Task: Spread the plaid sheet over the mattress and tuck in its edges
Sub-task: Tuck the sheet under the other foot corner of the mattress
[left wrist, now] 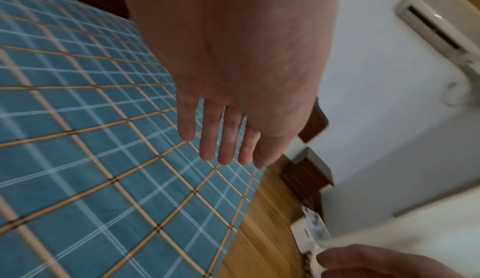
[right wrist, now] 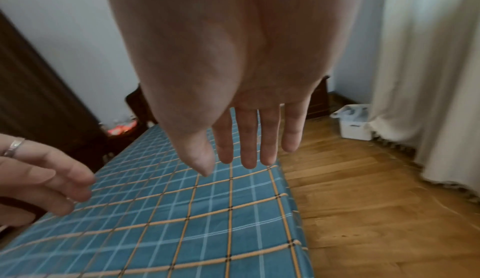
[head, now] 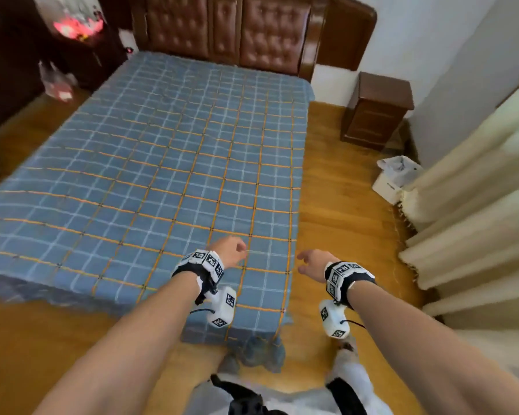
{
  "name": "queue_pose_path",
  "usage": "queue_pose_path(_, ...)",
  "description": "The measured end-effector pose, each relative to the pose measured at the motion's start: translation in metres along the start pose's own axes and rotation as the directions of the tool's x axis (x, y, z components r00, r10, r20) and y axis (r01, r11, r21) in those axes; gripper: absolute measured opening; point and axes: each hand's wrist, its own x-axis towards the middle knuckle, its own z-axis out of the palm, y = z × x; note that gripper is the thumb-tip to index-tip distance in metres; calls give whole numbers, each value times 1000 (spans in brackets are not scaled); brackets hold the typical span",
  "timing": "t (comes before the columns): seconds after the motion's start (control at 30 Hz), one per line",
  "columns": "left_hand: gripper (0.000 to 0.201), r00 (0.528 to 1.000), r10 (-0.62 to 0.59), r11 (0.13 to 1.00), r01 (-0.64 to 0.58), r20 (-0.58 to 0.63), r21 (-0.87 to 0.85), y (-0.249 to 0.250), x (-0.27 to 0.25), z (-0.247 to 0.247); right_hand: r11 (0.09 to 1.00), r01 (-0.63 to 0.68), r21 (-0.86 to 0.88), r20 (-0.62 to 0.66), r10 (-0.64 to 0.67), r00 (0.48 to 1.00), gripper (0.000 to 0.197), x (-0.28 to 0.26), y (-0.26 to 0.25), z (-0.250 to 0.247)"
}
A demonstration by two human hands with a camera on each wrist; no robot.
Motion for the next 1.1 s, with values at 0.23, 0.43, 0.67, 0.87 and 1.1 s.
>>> queue_pose_path(0.23,26,827,-520,836,442,-215,-324,-2,-33,83,897,367,-246,189,-327,926,6,91,29,1)
queue_pose_path(0.43,32,729,-682,660,652,68,-372,20,-59,215,866,457,-201,336,-378,863,41,117,80,56)
queue_pose_path(0.67,49,730,-647,555,648,219,-521,-4,1,366,947,312,-74,389,-261,884,35,184,143,180)
queue_pose_path(0.87,59,743,-646,464,565,176,-682,-60,87,480,947,194,256,275,-264,925,44,262,161,312)
queue_pose_path(1.1,15,642,-764,463,473,-67,-749,-82,121,530,793,285,539,51,-368,928,41,288,177,359)
